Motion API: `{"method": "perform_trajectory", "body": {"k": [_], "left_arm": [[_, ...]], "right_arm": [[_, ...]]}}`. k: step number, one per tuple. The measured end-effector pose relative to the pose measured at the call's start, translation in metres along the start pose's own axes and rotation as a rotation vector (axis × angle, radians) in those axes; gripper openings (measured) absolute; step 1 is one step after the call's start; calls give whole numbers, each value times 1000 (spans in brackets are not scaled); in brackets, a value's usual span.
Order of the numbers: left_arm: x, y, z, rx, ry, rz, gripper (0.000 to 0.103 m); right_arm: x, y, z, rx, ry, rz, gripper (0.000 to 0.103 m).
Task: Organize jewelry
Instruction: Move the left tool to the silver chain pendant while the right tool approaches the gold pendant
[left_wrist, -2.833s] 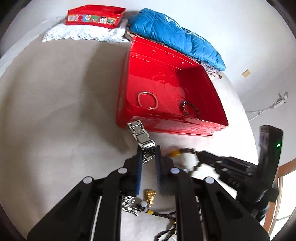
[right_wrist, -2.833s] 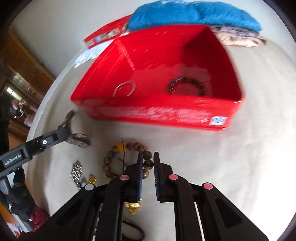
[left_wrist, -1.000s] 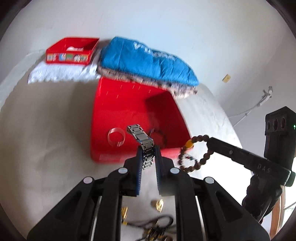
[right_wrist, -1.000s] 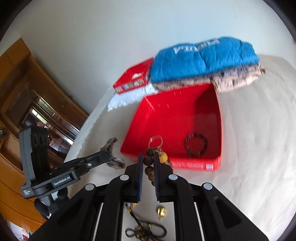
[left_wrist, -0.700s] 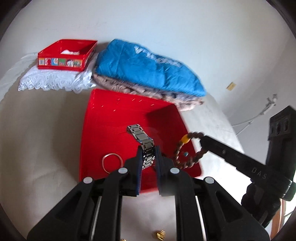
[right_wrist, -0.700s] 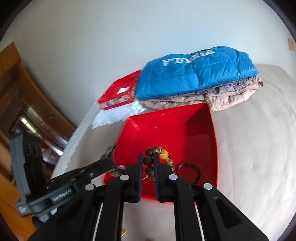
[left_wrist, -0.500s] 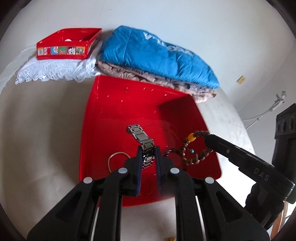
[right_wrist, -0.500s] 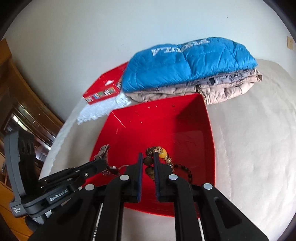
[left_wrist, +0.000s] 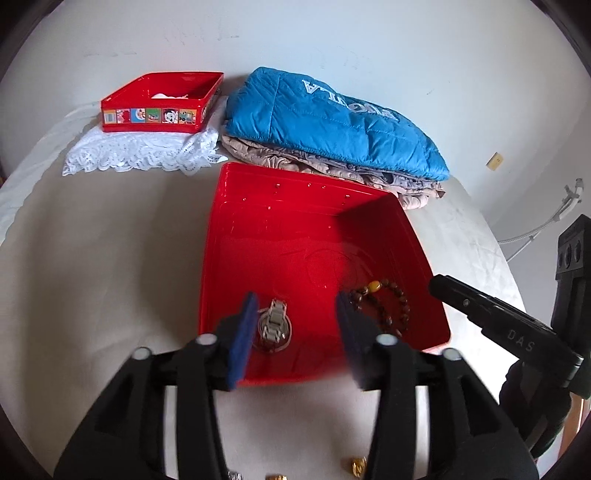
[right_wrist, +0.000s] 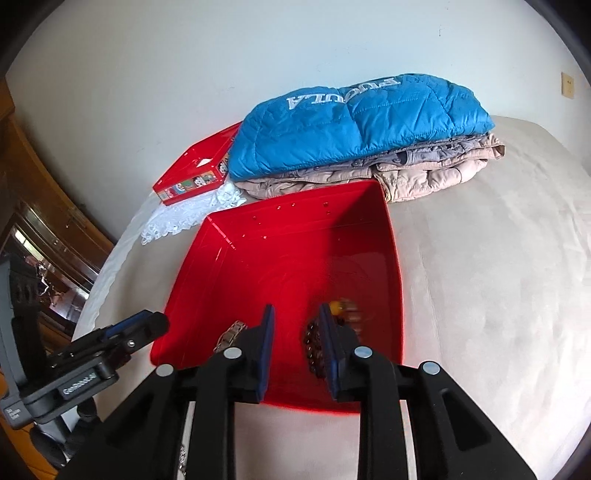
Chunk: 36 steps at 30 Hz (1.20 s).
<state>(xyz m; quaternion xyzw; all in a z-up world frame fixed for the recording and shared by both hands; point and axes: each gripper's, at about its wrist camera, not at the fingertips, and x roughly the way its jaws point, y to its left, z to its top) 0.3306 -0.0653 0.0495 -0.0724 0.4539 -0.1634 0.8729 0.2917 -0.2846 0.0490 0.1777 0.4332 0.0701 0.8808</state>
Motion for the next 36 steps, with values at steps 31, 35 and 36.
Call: {"method": "perform_trajectory", "body": {"k": [31,35,36], "left_arm": [[-38,55,-147,2,164,92,91],[-33,59,-149,-11,180,87,91],[-32,59,-150,-10,182,86,91]], "right_arm": [[23,43,-149,-171,324,-24,26],[29,50,-150,-198,323,-55,24],[29,53,-151,-214,317,-68,21]]}}
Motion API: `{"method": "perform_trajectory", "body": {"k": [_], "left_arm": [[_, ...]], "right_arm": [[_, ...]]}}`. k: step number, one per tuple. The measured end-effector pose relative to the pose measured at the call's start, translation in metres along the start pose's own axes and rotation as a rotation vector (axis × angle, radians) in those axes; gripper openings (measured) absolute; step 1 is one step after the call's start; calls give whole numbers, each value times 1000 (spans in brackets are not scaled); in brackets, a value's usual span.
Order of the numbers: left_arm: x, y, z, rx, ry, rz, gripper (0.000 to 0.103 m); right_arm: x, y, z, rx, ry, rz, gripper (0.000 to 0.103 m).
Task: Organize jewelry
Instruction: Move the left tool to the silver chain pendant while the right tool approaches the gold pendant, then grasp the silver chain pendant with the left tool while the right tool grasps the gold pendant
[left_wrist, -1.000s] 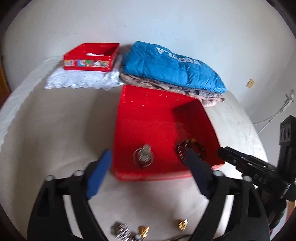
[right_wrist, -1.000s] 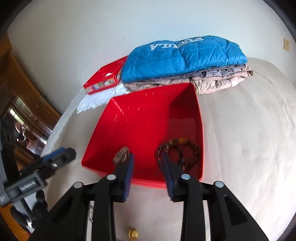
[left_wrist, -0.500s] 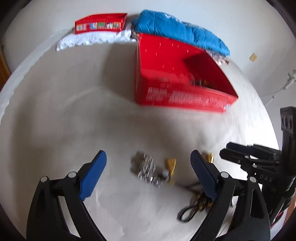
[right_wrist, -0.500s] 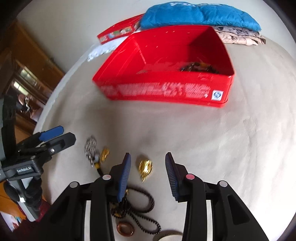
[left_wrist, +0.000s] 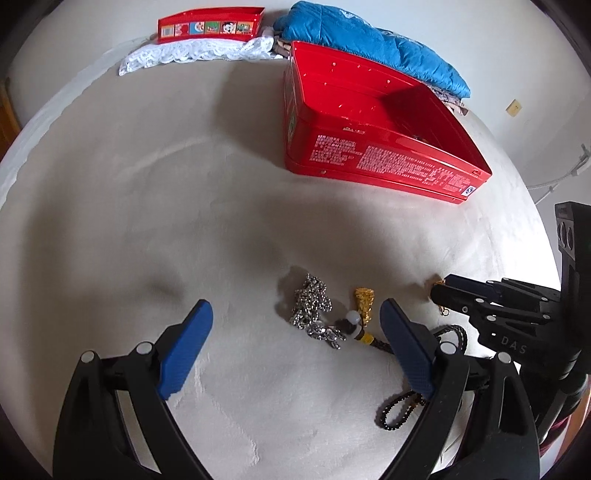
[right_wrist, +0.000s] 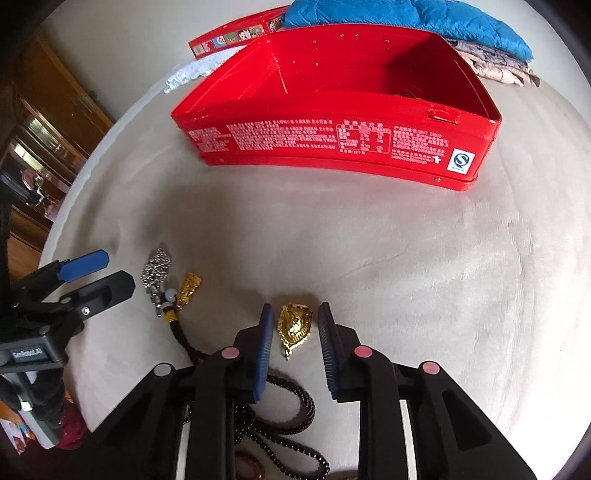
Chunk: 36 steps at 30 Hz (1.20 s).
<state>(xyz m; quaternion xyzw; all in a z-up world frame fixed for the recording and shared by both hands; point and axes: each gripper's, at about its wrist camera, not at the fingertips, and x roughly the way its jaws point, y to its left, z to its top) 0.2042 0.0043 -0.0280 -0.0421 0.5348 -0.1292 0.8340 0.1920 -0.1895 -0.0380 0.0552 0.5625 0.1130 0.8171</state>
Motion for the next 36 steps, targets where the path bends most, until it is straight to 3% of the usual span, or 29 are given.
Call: {"method": "perform_trajectory", "body": {"k": [3,9,12,17,19,24,27,36], "left_arm": [[2,-1,0,4,7,0,91],[6,-4,-1,11,25,-3,89],[13,-5,-2,14,64,-23,74],[19,-5,-2,1,90,-33,65],[20,-3,0,-5,94,-36,52],[23,-1,4,-7,95,-11,35],[24,-1,3,-4,95,-3,16],[21,3,2,-55,62,-63,11]], "right_arm": [[3,11,-1,-40,-14,-40,19],[-5,-4,-1,-7,-45,-19,19],[-15,-17,-3,13,-62,-1,19],[-19,-25,-5,26,-69,24,19],[-21,-27,-6,25,-69,32,19],[-19,-26,-3,30,-71,46,19],[-19,-31,-2,39,-71,48,19],[-22,-32,-2,56,-86,35,19]]}}
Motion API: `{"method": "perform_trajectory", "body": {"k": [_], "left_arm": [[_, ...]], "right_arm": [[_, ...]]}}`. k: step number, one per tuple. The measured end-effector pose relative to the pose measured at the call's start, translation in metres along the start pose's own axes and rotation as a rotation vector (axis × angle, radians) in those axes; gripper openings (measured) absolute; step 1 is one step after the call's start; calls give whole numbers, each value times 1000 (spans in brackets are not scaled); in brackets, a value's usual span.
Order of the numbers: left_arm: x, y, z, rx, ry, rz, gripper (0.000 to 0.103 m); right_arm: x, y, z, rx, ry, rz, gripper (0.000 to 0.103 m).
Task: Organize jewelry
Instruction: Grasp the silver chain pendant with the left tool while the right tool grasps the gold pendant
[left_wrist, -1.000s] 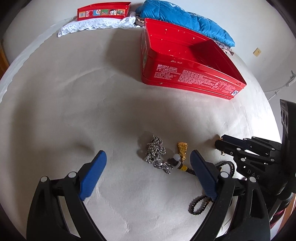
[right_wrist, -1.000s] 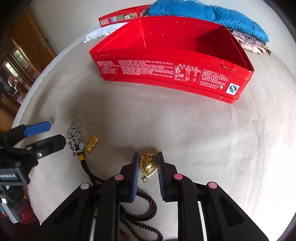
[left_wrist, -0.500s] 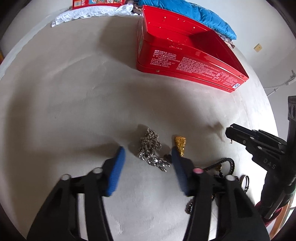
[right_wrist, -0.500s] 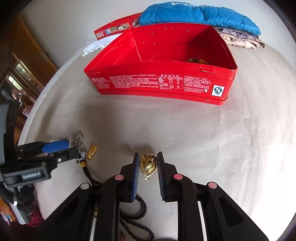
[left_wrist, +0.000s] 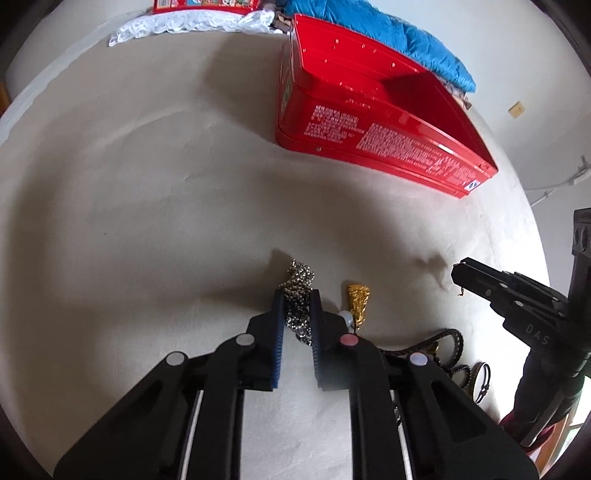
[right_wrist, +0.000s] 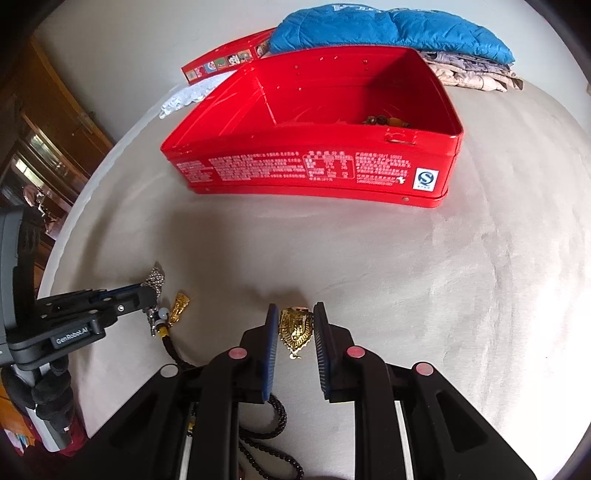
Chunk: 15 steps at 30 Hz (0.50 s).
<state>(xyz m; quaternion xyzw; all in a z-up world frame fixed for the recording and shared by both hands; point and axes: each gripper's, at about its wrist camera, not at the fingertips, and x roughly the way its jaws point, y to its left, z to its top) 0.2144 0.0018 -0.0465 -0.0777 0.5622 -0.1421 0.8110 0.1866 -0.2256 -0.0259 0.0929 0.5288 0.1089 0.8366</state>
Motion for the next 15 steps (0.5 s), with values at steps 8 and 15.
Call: {"method": "perform_trajectory", "body": {"k": [8,15], "left_arm": [[-37,-8,4,17,-108,-12,11],[-64,-19,9,43,-174,-50,11]], "right_arm": [[-11,-6,-1,31,-30,-2,19],[-19,-14,0,46,-51,4,19]]}}
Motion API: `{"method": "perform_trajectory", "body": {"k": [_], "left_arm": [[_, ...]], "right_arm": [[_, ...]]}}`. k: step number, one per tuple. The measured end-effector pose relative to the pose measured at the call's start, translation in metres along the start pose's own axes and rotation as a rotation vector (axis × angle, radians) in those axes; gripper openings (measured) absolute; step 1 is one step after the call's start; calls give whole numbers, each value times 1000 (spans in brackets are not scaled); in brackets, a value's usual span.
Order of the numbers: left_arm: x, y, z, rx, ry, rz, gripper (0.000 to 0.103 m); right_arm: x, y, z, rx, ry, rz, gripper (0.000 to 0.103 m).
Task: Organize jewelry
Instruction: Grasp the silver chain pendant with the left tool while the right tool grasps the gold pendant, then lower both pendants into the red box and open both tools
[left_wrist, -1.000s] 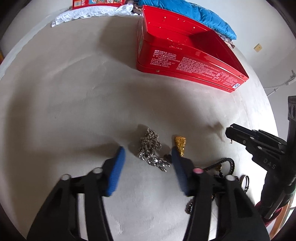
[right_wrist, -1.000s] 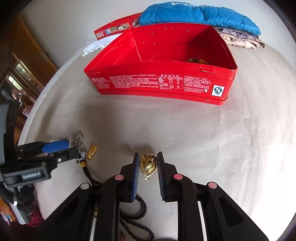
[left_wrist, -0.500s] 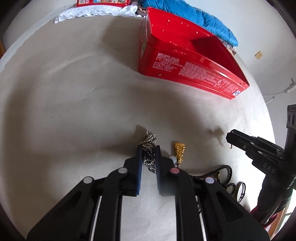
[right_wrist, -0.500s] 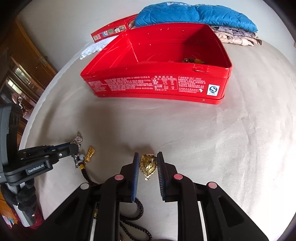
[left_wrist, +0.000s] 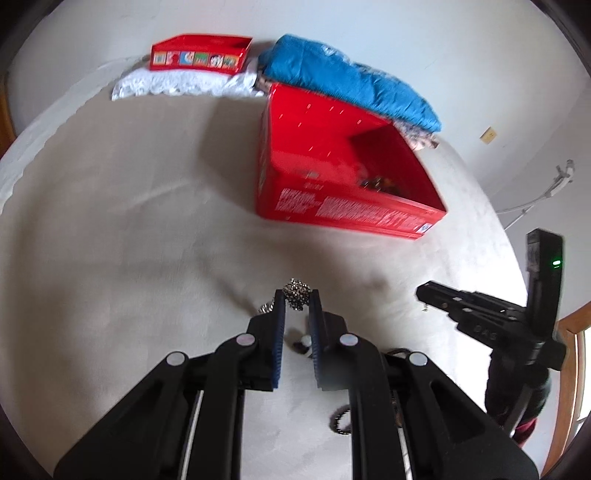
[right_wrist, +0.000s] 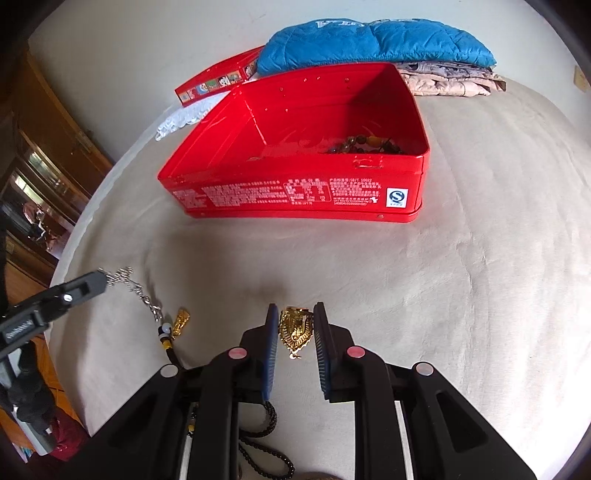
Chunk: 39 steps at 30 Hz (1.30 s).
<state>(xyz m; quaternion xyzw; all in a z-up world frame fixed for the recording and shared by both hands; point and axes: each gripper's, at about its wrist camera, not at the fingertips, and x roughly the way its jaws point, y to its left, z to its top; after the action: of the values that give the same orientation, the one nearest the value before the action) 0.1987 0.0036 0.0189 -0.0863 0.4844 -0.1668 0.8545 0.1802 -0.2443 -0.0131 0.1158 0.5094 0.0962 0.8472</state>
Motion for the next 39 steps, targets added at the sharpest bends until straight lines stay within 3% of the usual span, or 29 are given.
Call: {"method": "perform_trajectory", "body": {"k": [8,16,25,29,34,39], "left_arm": [[-29,-22,22,44,-94,-39,11],[-39,-46,65,66,-188,-89,11],[-12,-64,123,64,-289,-151,11],[33,-57,137,50,-234,-144,11],[83,-44,148,30,-142,-81,11],[99,-33,148,15,-103,-75,11]], "right_arm": [[-20,0,9,2,-32,6,19],[-52,5,58,-10,-109,-11,19],[-19,-6,124,32,-154,-18,19],[13,-24,134,54,-126,-58,19],[37,-36,136,71,-102,-63,19],[41,-36,133,63,-112,-68,25]]}}
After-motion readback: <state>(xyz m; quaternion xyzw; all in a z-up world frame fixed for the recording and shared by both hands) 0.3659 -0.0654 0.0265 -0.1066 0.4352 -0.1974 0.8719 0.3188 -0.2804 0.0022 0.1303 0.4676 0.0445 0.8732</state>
